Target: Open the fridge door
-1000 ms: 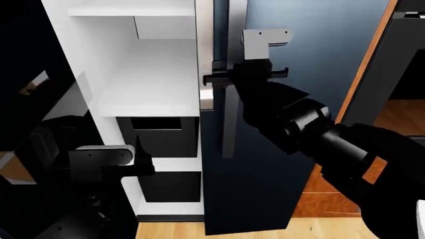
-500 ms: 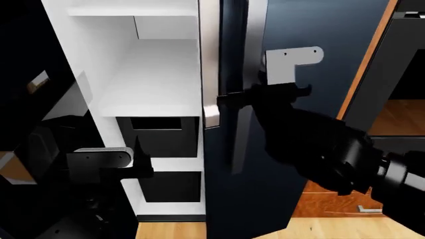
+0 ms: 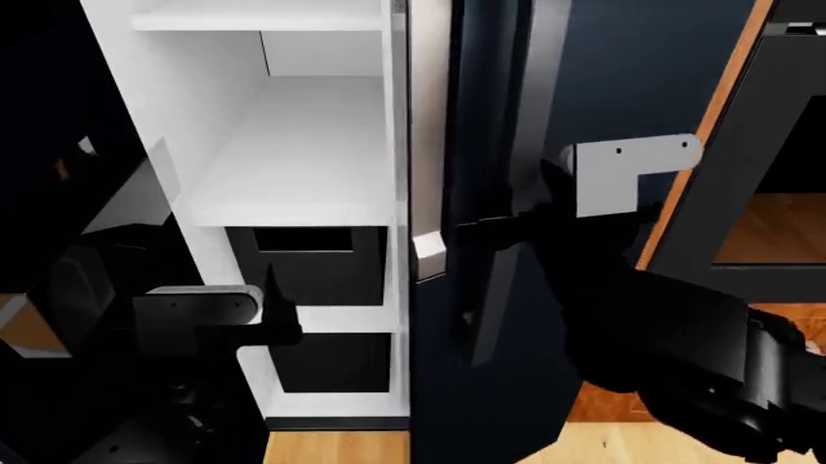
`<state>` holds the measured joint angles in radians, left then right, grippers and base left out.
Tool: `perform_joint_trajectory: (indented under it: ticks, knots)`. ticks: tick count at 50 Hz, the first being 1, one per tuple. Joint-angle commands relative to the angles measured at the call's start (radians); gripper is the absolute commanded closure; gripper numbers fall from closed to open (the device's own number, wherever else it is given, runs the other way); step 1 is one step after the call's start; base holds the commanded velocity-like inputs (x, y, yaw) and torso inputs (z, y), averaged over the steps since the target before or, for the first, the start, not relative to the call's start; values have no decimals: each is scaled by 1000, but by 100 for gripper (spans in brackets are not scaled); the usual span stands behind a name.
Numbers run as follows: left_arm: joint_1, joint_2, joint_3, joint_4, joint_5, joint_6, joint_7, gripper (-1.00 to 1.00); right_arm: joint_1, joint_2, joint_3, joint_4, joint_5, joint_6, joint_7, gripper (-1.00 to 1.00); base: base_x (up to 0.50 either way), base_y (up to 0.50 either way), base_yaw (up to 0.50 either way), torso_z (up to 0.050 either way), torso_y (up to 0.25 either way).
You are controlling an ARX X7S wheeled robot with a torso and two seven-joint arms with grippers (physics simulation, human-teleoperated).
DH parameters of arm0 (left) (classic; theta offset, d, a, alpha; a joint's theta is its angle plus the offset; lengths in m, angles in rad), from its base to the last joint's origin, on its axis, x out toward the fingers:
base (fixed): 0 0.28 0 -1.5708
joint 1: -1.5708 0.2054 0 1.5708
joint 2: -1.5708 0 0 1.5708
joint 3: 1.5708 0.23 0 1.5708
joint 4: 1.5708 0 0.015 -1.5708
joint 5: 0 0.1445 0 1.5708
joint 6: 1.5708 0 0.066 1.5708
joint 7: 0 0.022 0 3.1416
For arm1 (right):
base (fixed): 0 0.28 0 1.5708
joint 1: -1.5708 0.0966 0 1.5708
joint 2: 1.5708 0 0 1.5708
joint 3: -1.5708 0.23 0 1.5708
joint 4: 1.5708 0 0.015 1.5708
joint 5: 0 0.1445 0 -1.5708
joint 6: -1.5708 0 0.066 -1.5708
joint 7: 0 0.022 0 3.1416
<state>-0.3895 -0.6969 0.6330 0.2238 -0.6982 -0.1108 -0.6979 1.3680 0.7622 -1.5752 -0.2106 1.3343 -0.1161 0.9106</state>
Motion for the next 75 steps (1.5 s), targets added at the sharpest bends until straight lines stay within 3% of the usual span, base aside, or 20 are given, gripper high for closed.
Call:
perform_joint_trajectory:
  ticks: [1, 31, 40, 41, 51, 70, 75]
  knots:
    - [-7, 5, 3, 0, 2, -7, 0, -100, -26, 127, 17, -104, -53, -21, 82, 100, 0, 0, 0, 0, 0]
    - [-5, 2, -2, 5, 3, -6, -2, -100, -162, 394, 8, -303, -139, -141, 220, 100, 0, -2, -4, 0, 0]
    - [-2, 0, -1, 11, 3, -6, 1, -100, -236, 393, -2, -289, -156, -230, 226, 100, 0, -3, -4, 0, 0]
    - [-6, 4, -1, 6, 4, -6, 1, -100, -239, 399, -2, -287, -150, -233, 226, -100, 0, -3, 0, 0, 0]
    - [3, -9, -5, 23, -1, -8, -2, -100, -216, 459, -6, -335, -162, -163, 263, -100, 0, 0, -1, 0, 0]
    - [2, -12, -7, 33, -2, -17, -10, -100, -181, 736, 15, -454, -119, -109, 305, -100, 1, -3, -4, 0, 0]
    - [-4, -2, -2, 23, 2, -19, -6, -100, -191, 741, 8, -470, -129, -116, 295, -100, 4, -3, -2, 0, 0]
